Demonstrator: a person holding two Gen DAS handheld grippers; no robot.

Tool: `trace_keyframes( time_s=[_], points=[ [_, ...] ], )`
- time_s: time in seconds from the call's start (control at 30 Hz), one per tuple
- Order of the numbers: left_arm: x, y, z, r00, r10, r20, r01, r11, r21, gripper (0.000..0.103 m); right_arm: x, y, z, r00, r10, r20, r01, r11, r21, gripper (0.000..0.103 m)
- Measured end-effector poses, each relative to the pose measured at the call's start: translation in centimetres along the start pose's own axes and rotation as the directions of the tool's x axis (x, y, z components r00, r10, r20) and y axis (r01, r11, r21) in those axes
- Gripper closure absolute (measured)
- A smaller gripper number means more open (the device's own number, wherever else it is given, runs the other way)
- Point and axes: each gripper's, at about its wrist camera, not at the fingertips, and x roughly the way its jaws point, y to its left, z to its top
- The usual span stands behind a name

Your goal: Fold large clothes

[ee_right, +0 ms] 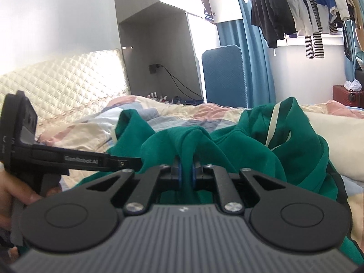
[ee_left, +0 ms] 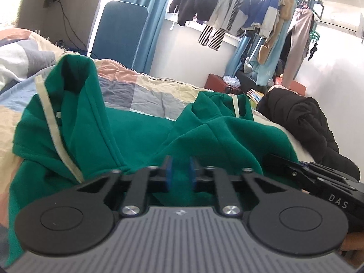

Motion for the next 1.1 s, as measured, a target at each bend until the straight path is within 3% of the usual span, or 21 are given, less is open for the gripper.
trace_keyframes(
  time_s=[0.17,0.33,0.53,0.6,0.73,0.8,0.87,0.93,1.0,1.1],
  points=[
    [-4.1,-0.7,-0.3,0.995,-0.094,0.042,0.095,0.995,-0.037,0.098,-2.2,1.2,0.2,1.0,0.015,0.023,-0.015,1.0,-0.018,0.094],
    [-7.9,-2.9,-1.3,0.985,-0.168,0.049,0.167,0.986,0.023,0.099,-4.7,4.1,-0.3,0.999,0.039,0.005,-0.038,0.99,-0.135,0.095],
    [-8.1,-2.3,-3.8,0.993,-0.11,-0.054,0.109,0.994,-0.018,0.099,-5.5,4.9,-2.0,0.987,-0.037,-0.154,0.015,0.99,-0.142,0.096],
    [-8.4,-1.7,-3.5,0.993,-0.111,-0.033,0.11,0.993,-0.042,0.099,-5.0,5.0,-3.0,0.965,-0.073,-0.252,0.036,0.988,-0.15,0.096],
    [-8.8,-0.9,-2.4,0.993,-0.114,0.043,0.117,0.99,-0.084,0.098,-2.8,5.1,-5.5,0.881,-0.101,-0.462,0.032,0.987,-0.155,0.096],
    [-8.0,-0.6,-2.0,0.993,-0.099,0.061,0.105,0.989,-0.1,0.098,-1.7,4.9,-6.1,0.857,-0.093,-0.507,0.024,0.99,-0.141,0.096],
    [-6.3,-0.3,-1.6,0.996,-0.083,0.042,0.087,0.991,-0.104,0.098,-1.2,4.5,-6.0,0.855,-0.089,-0.511,0.031,0.992,-0.12,0.096],
    [-4.2,-0.1,-1.7,0.996,-0.091,-0.011,0.089,0.991,-0.096,0.098,-1.3,4.3,-5.8,0.867,-0.069,-0.493,0.029,0.996,-0.088,0.095],
    [-2.3,-0.1,-2.4,0.991,-0.106,-0.079,0.1,0.992,-0.08,0.098,-1.7,4.1,-5.4,0.881,-0.05,-0.471,0.022,0.998,-0.065,0.094],
    [-0.2,-1.0,-4.0,0.976,-0.055,-0.212,0.053,0.998,-0.016,0.098,-2.1,3.6,-4.8,0.89,-0.046,-0.454,0.035,0.999,-0.032,0.093]
  ],
)
